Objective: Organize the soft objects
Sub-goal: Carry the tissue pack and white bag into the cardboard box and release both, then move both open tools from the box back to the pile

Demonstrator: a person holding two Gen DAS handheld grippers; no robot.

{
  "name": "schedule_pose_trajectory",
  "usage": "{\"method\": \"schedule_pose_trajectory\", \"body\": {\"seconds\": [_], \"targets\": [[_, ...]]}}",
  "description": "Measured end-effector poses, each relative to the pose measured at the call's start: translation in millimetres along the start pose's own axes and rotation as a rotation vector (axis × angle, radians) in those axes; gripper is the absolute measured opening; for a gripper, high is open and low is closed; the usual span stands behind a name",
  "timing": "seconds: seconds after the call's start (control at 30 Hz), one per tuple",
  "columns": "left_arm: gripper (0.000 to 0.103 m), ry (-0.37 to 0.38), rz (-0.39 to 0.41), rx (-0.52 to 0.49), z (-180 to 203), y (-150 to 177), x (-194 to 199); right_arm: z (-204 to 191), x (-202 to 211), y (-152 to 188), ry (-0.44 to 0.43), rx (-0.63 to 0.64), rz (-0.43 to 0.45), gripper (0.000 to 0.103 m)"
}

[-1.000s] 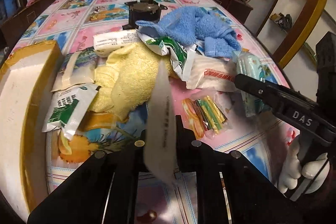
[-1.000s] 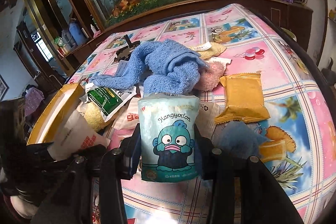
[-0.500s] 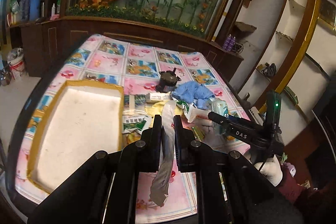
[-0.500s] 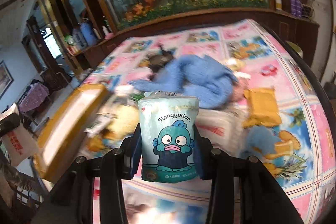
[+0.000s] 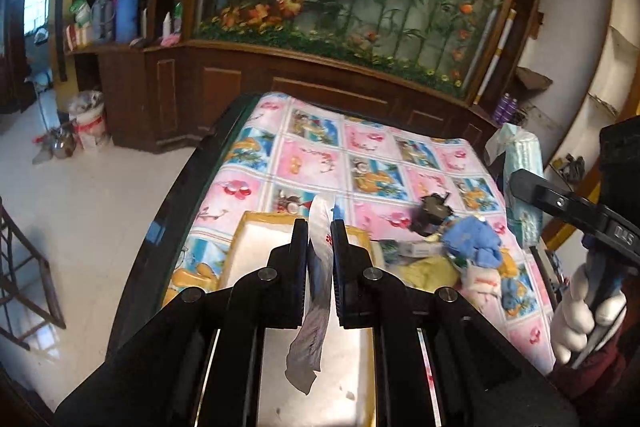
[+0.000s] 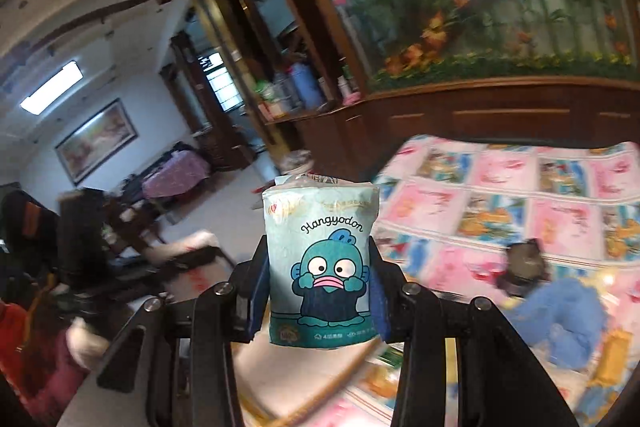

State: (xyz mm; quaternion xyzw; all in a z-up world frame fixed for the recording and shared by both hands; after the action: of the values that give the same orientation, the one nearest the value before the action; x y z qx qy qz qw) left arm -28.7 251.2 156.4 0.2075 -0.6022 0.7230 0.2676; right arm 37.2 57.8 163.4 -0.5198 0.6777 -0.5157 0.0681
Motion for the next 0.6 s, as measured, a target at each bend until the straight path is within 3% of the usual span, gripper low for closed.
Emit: {"method": "schedule_pose_trajectory", "body": {"seconds": [0.2,0.33,0.6], "targets": [[0.011,0.013,-0.09,0.132,-49,19,-64,22,-95,25,0.027,-0.063,-0.16,0.042],[0.01,0.048,-0.135,0.215,-70,33,-98,45,-136,47,0.081,-0.118,-0.255,0.042],[0.011,0.06,-0.177,0.264,-85,41,-148,56,-171,61,0.146,-0.102,-0.309,0.042]]}}
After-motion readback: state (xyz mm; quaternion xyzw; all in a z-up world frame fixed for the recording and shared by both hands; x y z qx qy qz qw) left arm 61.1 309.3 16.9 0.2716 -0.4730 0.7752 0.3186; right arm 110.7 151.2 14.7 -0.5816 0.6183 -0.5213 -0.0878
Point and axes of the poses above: each gripper's, at about its wrist camera, not at the fingertips, and x roughly against the way its jaws point, z to its right, y to its underside, the point moved 5 cm from there along -x, roughly the way its jaws point, and after that the axes turned 4 degrees about -x, right-handed, at the moved point
